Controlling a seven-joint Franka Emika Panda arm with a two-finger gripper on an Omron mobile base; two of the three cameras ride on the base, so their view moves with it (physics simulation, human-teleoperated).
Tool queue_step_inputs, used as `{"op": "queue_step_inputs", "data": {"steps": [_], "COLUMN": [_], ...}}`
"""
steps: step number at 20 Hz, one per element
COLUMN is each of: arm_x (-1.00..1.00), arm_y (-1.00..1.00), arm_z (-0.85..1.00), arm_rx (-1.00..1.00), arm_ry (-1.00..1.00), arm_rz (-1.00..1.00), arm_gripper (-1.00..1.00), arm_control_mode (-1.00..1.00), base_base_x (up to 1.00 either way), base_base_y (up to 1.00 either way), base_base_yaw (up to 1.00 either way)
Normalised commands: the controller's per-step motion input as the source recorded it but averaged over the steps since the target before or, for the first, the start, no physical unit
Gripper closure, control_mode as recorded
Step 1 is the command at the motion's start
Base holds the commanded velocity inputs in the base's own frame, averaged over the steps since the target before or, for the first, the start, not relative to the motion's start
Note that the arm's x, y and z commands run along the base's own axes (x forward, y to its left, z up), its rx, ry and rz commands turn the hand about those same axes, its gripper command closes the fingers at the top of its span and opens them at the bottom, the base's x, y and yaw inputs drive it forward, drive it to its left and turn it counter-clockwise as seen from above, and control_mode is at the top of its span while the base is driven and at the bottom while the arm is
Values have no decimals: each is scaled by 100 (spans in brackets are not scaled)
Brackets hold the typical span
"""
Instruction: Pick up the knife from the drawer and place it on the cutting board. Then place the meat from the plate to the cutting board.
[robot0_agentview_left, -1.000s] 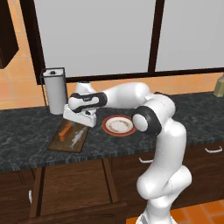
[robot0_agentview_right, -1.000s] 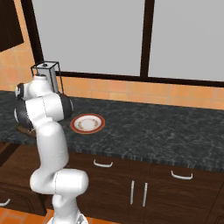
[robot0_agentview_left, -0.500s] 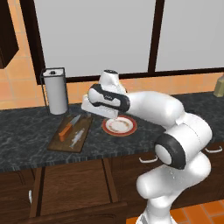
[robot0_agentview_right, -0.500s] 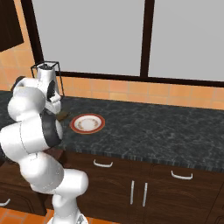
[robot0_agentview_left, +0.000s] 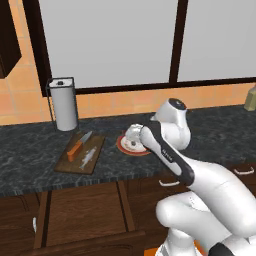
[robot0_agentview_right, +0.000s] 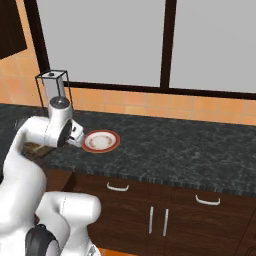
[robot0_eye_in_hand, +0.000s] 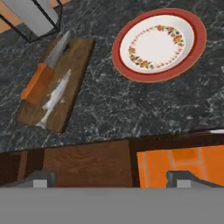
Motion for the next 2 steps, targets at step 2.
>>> {"op": "queue_step_inputs", "data": {"steps": [2], "arm_x": [-31], "arm_y": [19], "arm_z": [-1], "arm_rx": [-3], "arm_ry": [-4], "arm_rz": [4], "arm_gripper": [-100], "arm_control_mode": [-100], "base_base_x": [0], "base_base_y": [0], "base_base_yaw": [0]}}
